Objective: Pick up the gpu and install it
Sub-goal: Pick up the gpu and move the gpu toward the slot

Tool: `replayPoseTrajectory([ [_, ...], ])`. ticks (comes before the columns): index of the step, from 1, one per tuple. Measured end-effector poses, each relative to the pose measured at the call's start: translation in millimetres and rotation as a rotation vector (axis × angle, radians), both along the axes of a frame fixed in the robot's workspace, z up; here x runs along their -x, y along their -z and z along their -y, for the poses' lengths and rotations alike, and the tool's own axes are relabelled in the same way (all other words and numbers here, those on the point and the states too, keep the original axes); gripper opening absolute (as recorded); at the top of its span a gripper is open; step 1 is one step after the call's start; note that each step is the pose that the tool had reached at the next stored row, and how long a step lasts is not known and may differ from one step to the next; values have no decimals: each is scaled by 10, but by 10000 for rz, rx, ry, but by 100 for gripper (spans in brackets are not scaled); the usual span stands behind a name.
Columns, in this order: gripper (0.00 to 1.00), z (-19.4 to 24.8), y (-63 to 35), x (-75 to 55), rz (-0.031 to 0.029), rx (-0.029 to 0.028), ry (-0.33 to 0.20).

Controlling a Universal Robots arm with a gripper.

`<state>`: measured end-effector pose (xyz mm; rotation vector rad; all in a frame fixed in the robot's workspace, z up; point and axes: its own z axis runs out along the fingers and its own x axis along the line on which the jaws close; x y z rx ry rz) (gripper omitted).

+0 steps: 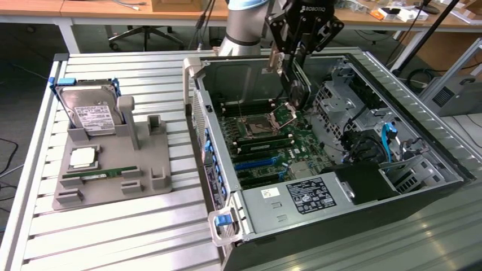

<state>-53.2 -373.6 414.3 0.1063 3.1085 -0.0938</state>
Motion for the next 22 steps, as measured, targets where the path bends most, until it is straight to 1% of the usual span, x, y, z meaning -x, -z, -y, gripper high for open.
replayPoseTrajectory([
  [11, 27, 0, 4, -22, 0, 41, 0],
  [22, 27, 0, 10, -53, 0, 95, 0],
])
